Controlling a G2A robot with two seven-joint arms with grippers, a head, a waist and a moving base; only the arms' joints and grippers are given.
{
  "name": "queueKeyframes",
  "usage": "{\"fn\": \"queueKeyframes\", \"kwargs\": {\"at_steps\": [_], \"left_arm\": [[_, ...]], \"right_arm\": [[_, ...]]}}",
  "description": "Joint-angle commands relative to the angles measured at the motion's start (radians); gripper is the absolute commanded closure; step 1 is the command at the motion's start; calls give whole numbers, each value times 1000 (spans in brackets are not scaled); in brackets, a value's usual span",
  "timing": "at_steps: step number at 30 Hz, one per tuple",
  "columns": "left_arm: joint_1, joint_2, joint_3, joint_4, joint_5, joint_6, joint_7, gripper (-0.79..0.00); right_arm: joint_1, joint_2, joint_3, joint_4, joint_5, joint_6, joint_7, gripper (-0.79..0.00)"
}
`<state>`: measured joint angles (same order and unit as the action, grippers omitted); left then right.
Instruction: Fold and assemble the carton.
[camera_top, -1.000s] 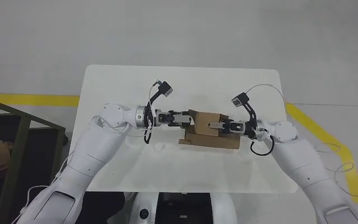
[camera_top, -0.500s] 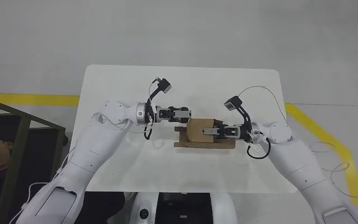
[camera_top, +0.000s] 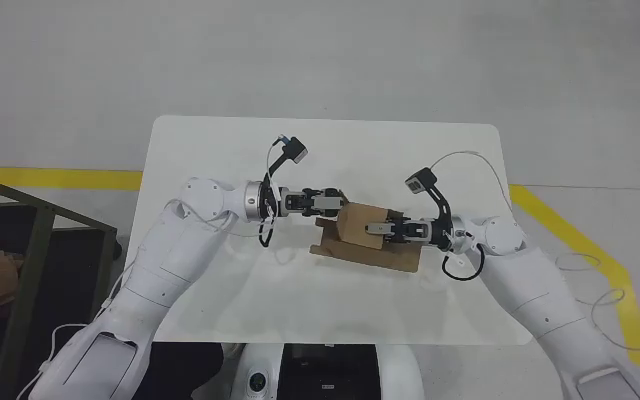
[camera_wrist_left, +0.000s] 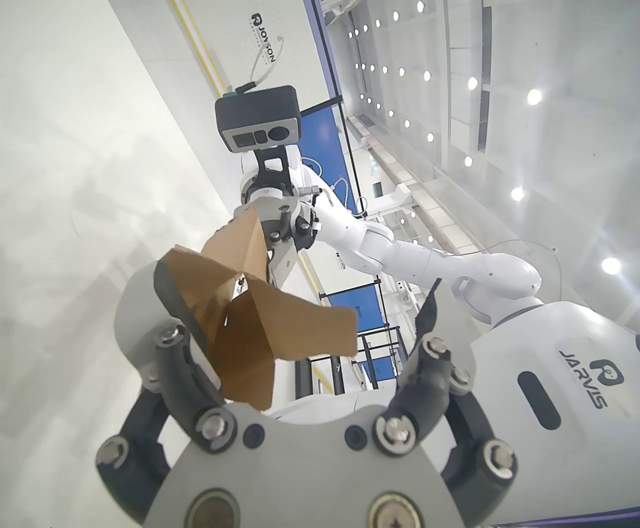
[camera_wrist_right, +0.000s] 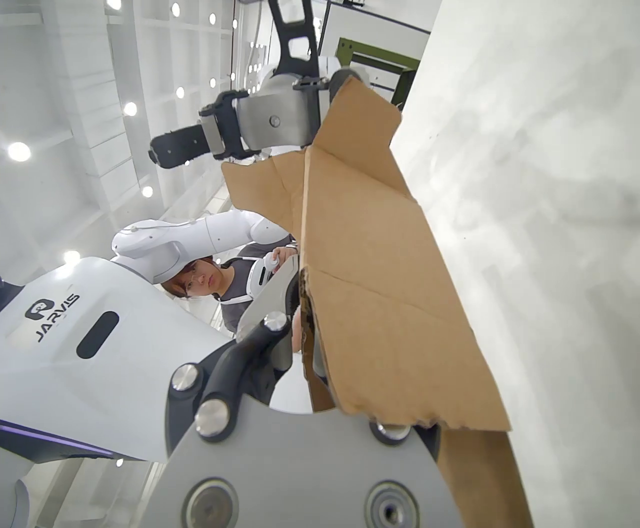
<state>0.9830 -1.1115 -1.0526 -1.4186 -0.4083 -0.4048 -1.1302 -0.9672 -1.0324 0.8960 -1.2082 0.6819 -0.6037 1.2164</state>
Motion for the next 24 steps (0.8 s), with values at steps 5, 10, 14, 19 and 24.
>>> {"fn": "queueKeyframes", "kwargs": {"at_steps": [5, 10, 14, 19, 24], "left_arm": [[31, 6, -13, -37, 6, 10, 0, -785], [37, 5, 0, -37, 2, 16, -6, -785], [33, 2, 12, -36, -8, 16, -14, -785], [27, -4, 34, -19, -32, 26, -30, -785], [20, -7, 44, -10, -55, 28, -46, -785]], "right_arm": [[5, 2, 23, 25, -2, -15, -15, 0], [4, 0, 30, 25, -5, -17, -17, 0], [0, -2, 33, 26, -4, -20, -20, 0], [1, -7, 38, 38, -1, -28, -28, 0], [8, -12, 48, 60, -23, -31, -63, 0]]}}
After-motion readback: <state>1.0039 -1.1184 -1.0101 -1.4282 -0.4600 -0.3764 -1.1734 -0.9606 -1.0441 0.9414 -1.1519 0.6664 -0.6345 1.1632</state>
